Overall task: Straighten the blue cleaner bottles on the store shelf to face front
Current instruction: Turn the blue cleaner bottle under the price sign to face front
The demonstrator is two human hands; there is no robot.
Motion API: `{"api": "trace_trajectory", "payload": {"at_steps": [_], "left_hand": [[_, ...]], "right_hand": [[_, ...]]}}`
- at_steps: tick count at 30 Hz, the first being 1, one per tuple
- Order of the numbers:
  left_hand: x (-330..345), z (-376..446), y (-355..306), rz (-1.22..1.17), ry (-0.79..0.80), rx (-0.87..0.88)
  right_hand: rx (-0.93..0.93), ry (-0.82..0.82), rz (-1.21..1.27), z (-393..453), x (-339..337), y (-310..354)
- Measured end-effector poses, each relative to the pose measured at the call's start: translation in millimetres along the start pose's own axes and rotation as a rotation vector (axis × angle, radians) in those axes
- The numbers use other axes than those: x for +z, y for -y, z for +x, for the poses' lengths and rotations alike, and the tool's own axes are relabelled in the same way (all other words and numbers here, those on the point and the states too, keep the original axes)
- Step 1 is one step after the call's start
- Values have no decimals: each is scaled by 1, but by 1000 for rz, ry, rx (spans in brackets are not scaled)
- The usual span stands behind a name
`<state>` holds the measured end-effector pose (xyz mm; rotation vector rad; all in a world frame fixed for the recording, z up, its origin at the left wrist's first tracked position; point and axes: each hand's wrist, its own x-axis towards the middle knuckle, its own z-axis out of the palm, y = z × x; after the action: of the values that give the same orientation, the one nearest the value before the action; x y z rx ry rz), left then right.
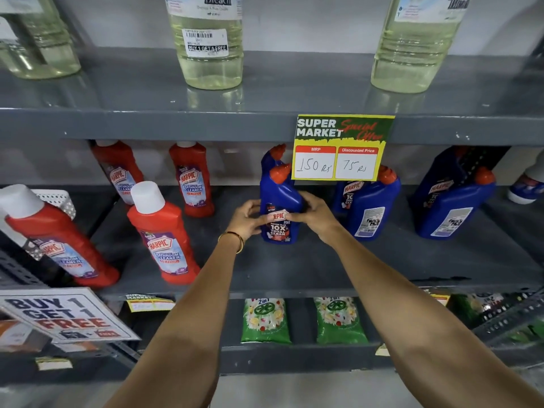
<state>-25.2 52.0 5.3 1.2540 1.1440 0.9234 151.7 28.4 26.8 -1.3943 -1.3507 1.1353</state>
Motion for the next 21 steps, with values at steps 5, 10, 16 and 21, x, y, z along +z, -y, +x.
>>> {"api": "trace_trajectory", "payload": {"at_steps": [5,10,16,21], "left_hand": [[8,-4,19,8,-64,-56],[12,-2,19,-12,-78,-75],[20,-12,32,176,-280,27],[40,-32,40,165,-500,155]], "right_hand": [[16,-15,-25,-3,4,-17],[10,-5,-53,2,6,-18],[59,-40,2,-4,7,-31],[121,-250,77,-17,-1,-44]]}}
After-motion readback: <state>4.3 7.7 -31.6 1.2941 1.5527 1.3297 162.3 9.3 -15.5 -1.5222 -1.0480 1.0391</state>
